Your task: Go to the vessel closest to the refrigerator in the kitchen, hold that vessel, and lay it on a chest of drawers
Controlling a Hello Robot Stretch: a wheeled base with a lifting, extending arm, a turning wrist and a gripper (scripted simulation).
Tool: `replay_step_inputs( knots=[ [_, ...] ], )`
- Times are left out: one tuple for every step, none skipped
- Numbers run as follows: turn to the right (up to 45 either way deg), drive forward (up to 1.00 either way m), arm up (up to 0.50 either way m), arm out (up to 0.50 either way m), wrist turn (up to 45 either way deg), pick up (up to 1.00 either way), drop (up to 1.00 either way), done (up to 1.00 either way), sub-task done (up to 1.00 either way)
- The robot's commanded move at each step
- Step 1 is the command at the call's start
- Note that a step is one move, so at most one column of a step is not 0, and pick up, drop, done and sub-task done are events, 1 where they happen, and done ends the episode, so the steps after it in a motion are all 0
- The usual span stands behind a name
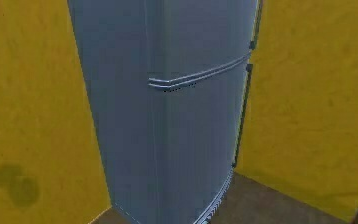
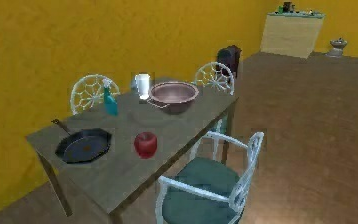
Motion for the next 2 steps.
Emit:
replay_step_inputs(
  knots=[
    [45.0, 0.0, 0.0, 0.0, 0.0, 0.0, 0.0, 0.0, 0.0],
    [45.0, 0.0, 0.0, 0.0, 0.0, 0.0, 0.0, 0.0, 0.0]
  ],
)
